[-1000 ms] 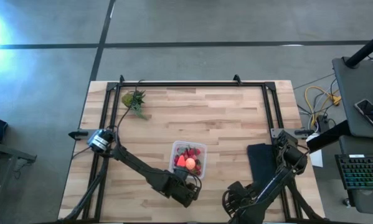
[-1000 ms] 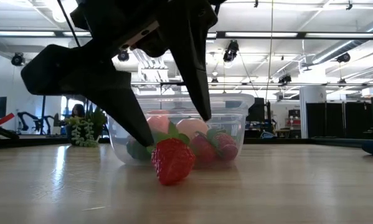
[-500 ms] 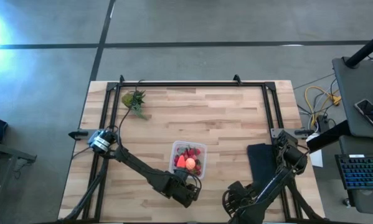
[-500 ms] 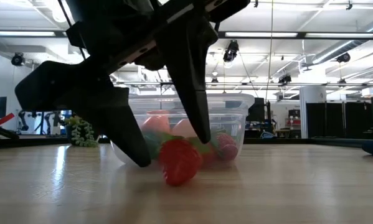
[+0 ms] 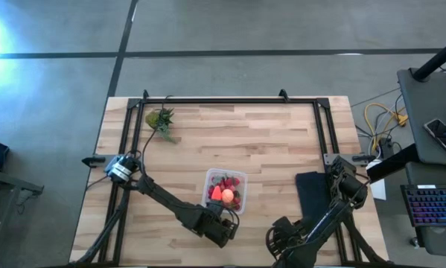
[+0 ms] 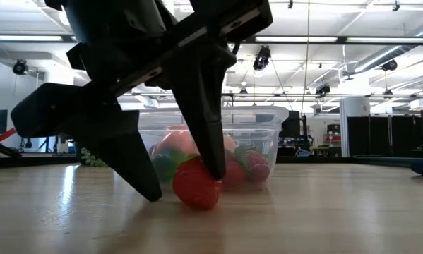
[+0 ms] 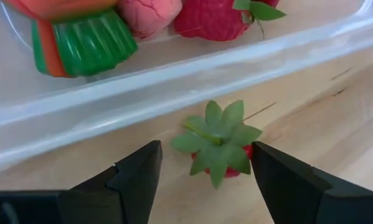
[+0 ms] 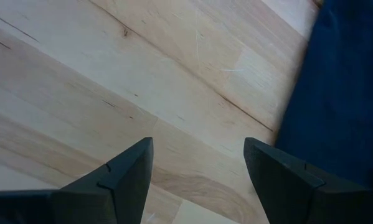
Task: Pick and placing Produce into tupperware
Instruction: Put the strawberry into the transparent container
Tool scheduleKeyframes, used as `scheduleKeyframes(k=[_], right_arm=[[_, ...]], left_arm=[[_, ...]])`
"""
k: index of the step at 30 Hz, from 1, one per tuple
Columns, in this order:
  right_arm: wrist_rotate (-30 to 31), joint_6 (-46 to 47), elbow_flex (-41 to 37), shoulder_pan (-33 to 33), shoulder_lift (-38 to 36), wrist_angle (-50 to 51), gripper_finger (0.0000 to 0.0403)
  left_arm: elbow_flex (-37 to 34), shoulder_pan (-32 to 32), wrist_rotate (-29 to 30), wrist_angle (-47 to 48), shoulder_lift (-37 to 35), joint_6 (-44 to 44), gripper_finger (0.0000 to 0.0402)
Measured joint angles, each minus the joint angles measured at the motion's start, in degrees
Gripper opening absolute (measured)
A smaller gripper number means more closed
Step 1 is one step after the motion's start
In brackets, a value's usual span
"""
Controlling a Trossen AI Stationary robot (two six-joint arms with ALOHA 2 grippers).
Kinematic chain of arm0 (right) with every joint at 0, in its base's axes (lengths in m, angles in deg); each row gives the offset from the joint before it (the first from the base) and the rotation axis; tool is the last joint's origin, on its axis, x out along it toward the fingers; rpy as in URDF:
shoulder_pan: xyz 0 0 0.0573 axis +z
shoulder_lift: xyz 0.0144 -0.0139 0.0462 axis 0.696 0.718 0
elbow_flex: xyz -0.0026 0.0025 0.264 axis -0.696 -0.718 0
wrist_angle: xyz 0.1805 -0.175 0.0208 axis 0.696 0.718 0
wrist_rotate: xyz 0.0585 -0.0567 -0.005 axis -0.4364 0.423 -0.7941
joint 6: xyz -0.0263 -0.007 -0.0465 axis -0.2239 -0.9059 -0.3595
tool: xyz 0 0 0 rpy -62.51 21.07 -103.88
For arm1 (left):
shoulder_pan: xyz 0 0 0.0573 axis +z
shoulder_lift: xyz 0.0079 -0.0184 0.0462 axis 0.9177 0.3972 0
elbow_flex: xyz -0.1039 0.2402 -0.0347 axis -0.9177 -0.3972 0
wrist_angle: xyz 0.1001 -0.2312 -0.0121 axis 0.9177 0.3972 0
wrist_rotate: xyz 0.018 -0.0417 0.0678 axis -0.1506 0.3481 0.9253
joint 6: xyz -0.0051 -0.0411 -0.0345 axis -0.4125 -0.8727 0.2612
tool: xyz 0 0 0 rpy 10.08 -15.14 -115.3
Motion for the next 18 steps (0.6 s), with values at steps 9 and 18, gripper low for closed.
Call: scheduleKeyframes(k=[9,18], right_arm=[[0.01,0.01,-0.11,0.0,0.0,-0.04,0.0244],[0.02,0.02,-0.11,0.0,0.0,-0.22,0.0244]], left_arm=[[-0.21,0.33,-0.33,0.19,0.0,0.17,0.0182],[-0.23,0.47,0.42,-0.82,0.0,0.19,0.0141]])
